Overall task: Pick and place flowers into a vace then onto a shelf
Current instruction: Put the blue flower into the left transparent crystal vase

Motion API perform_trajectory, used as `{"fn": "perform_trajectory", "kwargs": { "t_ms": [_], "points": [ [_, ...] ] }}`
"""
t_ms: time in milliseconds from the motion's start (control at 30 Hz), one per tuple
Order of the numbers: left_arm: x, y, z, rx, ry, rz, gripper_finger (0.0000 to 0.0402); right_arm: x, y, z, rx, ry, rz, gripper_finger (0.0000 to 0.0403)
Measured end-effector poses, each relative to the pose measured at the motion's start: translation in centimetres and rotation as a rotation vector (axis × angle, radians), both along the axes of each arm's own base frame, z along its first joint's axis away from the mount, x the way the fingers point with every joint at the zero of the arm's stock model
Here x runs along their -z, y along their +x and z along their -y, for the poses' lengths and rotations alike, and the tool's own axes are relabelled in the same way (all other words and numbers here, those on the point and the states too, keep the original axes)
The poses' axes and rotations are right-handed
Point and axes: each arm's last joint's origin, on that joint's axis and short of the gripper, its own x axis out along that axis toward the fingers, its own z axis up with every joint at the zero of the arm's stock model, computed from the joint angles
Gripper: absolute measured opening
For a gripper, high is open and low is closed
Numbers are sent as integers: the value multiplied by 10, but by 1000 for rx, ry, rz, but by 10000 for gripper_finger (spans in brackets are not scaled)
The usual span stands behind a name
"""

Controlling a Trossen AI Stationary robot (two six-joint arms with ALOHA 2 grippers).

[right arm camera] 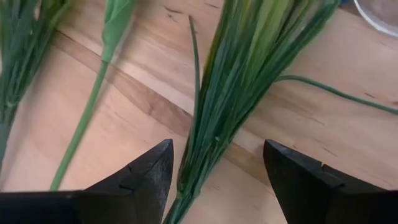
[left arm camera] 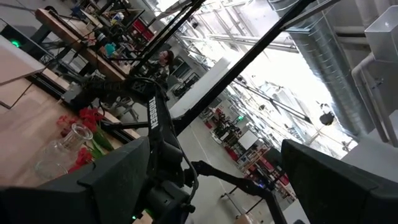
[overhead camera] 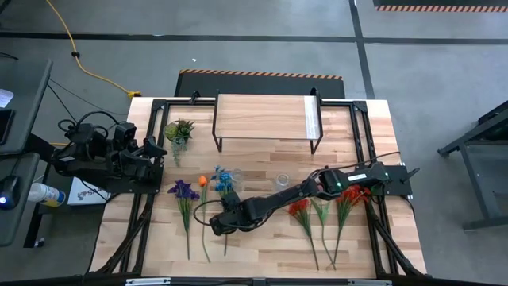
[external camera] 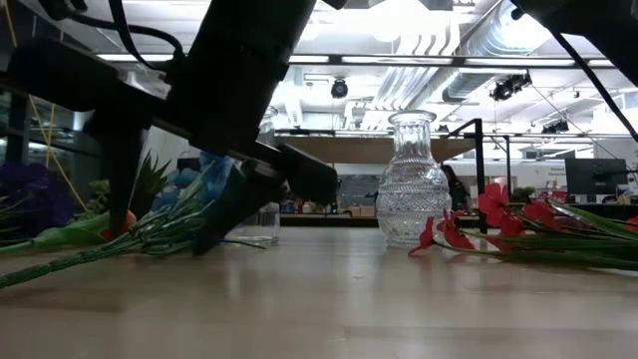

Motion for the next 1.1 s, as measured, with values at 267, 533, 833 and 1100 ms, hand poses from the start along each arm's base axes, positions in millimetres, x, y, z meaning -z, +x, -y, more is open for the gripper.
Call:
{"fn": "perform_trajectory", "kwargs": {
  "t_ms": [267, 533, 833, 1100],
  "points": [
    [0, 0, 0, 0, 1, 0, 395, 1, 0, 1, 2, -19, 3, 178],
    [0, 0, 0, -1, 2, 0, 395, -1, 3, 0, -20, -27, 31, 115],
    [0, 0, 0, -1, 2, 0, 395, -5, 10, -3, -57, -17, 115, 45],
    [0, 0, 0, 0, 2, 0, 395, -9, 13, -5, -47, -8, 159, 12]
  ]
}}
